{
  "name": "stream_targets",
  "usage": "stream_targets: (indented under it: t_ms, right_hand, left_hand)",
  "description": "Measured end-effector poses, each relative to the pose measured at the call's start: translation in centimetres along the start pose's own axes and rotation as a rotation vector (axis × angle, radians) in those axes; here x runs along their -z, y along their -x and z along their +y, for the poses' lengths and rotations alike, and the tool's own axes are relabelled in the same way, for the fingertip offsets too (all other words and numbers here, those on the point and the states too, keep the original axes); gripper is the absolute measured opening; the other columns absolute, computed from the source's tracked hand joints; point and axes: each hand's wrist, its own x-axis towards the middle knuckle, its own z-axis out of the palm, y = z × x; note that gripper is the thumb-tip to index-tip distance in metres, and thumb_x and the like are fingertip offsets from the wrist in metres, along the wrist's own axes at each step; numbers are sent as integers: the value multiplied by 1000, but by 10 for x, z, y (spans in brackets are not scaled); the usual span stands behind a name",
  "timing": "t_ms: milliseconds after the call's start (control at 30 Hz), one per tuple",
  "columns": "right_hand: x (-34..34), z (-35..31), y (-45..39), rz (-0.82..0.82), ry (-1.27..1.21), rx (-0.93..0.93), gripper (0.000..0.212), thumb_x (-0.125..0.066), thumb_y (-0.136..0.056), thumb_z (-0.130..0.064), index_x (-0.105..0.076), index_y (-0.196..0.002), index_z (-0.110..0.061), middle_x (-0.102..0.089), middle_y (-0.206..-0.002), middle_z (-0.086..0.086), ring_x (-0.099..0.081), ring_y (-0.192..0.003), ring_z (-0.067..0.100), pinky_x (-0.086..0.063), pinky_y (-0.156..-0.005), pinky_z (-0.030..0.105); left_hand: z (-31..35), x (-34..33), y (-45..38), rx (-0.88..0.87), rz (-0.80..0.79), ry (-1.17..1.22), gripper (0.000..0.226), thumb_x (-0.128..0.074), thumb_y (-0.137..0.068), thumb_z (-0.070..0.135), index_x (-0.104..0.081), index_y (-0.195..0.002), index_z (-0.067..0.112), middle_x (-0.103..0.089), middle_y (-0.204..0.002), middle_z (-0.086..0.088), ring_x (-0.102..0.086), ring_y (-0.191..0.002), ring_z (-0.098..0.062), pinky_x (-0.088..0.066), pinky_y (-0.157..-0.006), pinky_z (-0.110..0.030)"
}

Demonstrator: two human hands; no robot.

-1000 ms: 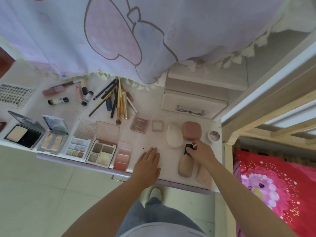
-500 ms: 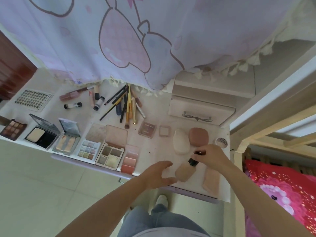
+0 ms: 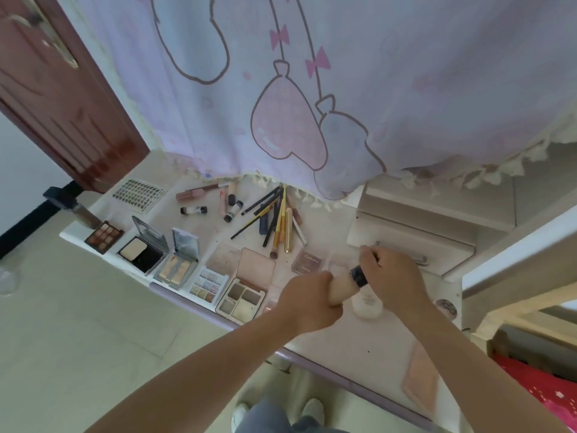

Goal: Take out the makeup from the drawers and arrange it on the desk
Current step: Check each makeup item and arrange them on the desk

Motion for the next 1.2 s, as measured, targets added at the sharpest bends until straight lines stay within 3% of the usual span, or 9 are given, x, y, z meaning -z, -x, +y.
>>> stream_targets:
  t_ms: [267,367,500,600,733,800,900,1067,1200]
  right_hand:
    - [11,-55,-9,-80,-244,495,40,-41,-86,-18,-30,-48,-27,-30,-43,-11,-35,-41,9,-29,-43,13]
    - [16,-63,-22,-220,-249,409,33,-45,-91,-24,-46,-59,-19,-42,-50,-8,-40,-44,6,-33,-46,12]
    - [17,-70,-34,-375,5,323,43,-38,-93,-36,-41,-54,-16,-40,-50,-3,-35,-44,10,-28,-50,21]
    - [24,-69,-29,-397,-204,497,19,-50,-89,-12,-54,-79,-28,-54,-69,-13,-53,-60,-5,-39,-60,9]
    - [25,-66,-33,-577,-416,408,36,-54,-87,-8,-49,-100,-41,-57,-99,-17,-60,-88,-2,-49,-75,11]
    - [20,-72,-32,-540,-422,296,12,-44,-93,-27,-53,-90,-34,-63,-84,-12,-63,-70,8,-51,-66,22]
    - [19,-77,-32,-421,-323,296,37,-36,-95,-32,-53,-65,-20,-57,-46,-8,-46,-36,1,-40,-47,18]
    - [30,-69,-35,-604,-534,336,40,-39,-86,10,-53,-95,-27,-60,-90,-5,-61,-76,7,-56,-61,20]
    - [36,-74,-32,-541,-418,232,25,-31,-97,-26,-53,-85,-20,-62,-72,-2,-57,-53,9,-48,-51,19]
  left_hand:
    - [-19,76,24,101,-482,694,20,-62,-79,1,-54,-84,18,-56,-70,0,-54,-55,-9,-49,-54,-17]
    - [-27,95,28,95,-353,652,26,-62,-82,11,-47,-92,29,-60,-74,2,-57,-48,-3,-45,-46,-13]
    - [-36,107,31,36,-117,206,25,-63,-82,30,-38,-85,32,-50,-74,11,-50,-52,-1,-35,-39,-5]
    - [-45,109,34,14,-14,158,25,-65,-79,33,-40,-79,34,-48,-69,15,-46,-57,0,-36,-45,-6]
    - [-54,108,36,32,96,228,21,-66,-79,33,-47,-84,24,-47,-67,14,-45,-59,0,-37,-52,-1]
    - [-53,108,36,25,118,221,21,-65,-79,33,-47,-83,23,-47,-66,13,-44,-58,-1,-37,-52,-1]
    - [-49,113,35,3,113,167,25,-64,-80,36,-51,-88,18,-46,-67,14,-43,-60,-1,-35,-51,-10]
    - [-47,121,32,-50,117,-38,31,-59,-82,42,-50,-98,17,-40,-72,17,-39,-64,3,-27,-56,-11]
    - [-40,120,29,-103,132,-129,34,-60,-82,40,-52,-103,15,-44,-88,9,-39,-79,-5,-29,-68,-15]
